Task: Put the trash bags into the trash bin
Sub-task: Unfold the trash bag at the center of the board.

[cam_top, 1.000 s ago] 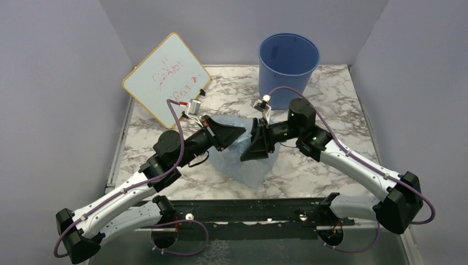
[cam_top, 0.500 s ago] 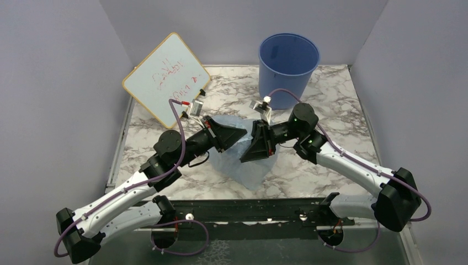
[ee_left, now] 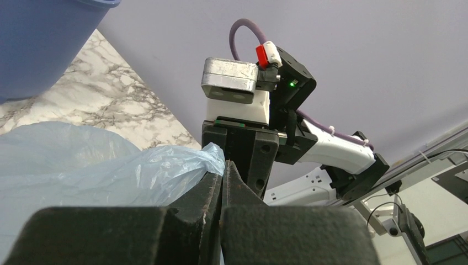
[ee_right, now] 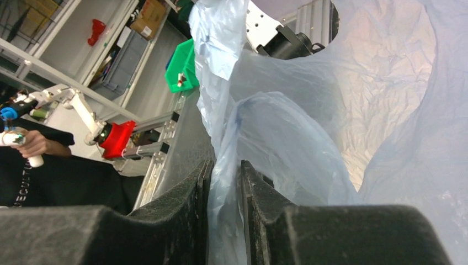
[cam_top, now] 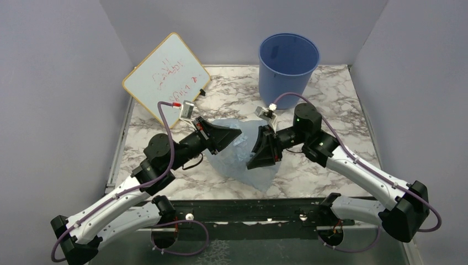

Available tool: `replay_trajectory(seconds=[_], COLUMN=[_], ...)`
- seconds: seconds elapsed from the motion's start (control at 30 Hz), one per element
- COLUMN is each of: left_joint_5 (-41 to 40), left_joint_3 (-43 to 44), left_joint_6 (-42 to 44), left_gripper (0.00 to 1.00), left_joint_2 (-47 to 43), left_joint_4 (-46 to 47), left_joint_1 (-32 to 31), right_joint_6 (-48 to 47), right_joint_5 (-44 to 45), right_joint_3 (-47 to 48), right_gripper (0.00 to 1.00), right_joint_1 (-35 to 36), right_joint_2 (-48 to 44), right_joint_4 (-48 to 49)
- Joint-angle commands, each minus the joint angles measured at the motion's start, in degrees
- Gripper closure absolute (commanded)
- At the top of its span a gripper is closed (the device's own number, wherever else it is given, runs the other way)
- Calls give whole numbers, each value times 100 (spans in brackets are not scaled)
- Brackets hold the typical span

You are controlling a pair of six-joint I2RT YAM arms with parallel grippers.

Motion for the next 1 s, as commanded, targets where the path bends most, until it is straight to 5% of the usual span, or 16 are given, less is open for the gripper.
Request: replay_trajectory(seconds=[0.0, 0.37, 0.57, 0.7, 0.77, 0.97], left_joint_5=[31, 331, 449, 409, 288, 505], left_joint_3=[246, 664, 566, 451, 450, 338], left_joint_6=[214, 532, 489, 434, 450, 206], left_gripper=[100, 100, 100, 100, 100, 100], left_joint_2=[-5, 138, 143, 79, 65, 288], left_joint_4=[-98, -585, -409, -225, -309, 141], left_joint_1=[-22, -27, -24, -23, -24, -25], right_joint_6=[-421, -842, -368, 415, 414, 971], right_joint_5=[201, 2312, 3922, 6102, 5902, 3275], right_joint_3=[170, 650, 640, 348, -110, -183], right_gripper=[71, 98, 97, 92, 85, 78], right_joint_1=[23, -57, -135, -138, -136, -136], right_joint_2=[-42, -170, -765, -1396, -1712, -1483], right_joint_4=[-541, -1694, -1699, -1582, -867, 721])
